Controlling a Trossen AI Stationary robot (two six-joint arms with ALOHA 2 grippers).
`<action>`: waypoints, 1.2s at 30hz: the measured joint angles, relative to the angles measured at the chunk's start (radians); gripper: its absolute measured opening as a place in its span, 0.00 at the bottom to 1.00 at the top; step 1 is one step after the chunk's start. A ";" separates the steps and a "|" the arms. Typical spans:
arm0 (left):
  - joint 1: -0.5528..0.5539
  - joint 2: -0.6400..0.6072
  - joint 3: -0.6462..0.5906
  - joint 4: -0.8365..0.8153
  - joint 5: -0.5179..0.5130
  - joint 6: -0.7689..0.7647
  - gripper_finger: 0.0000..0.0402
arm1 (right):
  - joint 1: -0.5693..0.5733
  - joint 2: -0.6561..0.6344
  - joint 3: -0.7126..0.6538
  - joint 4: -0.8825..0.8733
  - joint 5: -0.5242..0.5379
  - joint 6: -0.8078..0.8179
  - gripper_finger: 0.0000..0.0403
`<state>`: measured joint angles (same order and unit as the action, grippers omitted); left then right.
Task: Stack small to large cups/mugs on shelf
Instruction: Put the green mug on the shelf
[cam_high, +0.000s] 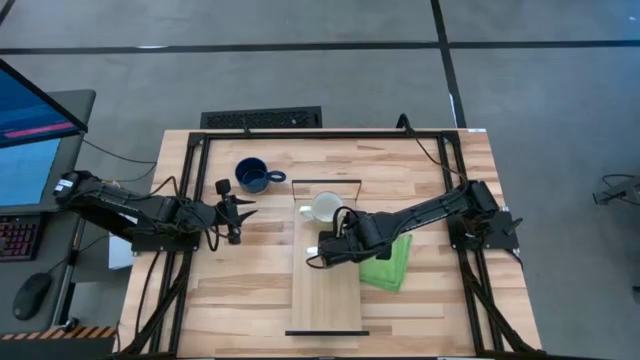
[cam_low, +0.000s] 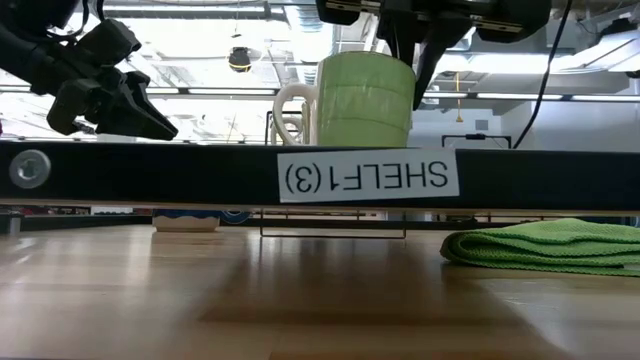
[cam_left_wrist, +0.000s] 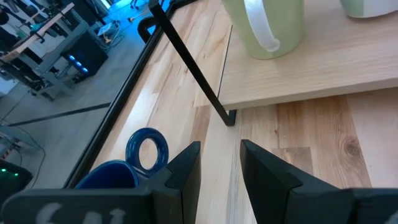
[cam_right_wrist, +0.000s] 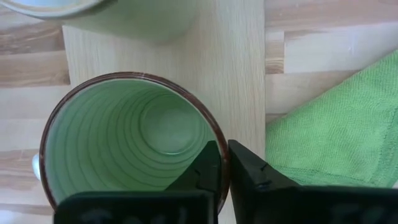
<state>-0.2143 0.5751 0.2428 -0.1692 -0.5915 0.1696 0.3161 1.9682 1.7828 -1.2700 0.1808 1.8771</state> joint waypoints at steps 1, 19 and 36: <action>0.000 0.000 0.000 0.000 0.000 0.000 0.26 | 0.000 0.000 0.000 0.000 0.000 0.000 0.09; 0.000 0.000 0.000 -0.001 -0.001 0.000 0.26 | 0.000 0.000 0.000 0.031 0.001 -0.003 0.09; 0.000 0.000 0.000 -0.002 0.000 0.000 0.26 | 0.000 0.000 0.000 0.029 0.001 -0.026 0.11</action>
<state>-0.2142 0.5754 0.2428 -0.1715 -0.5917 0.1696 0.3161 1.9682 1.7824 -1.2407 0.1822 1.8507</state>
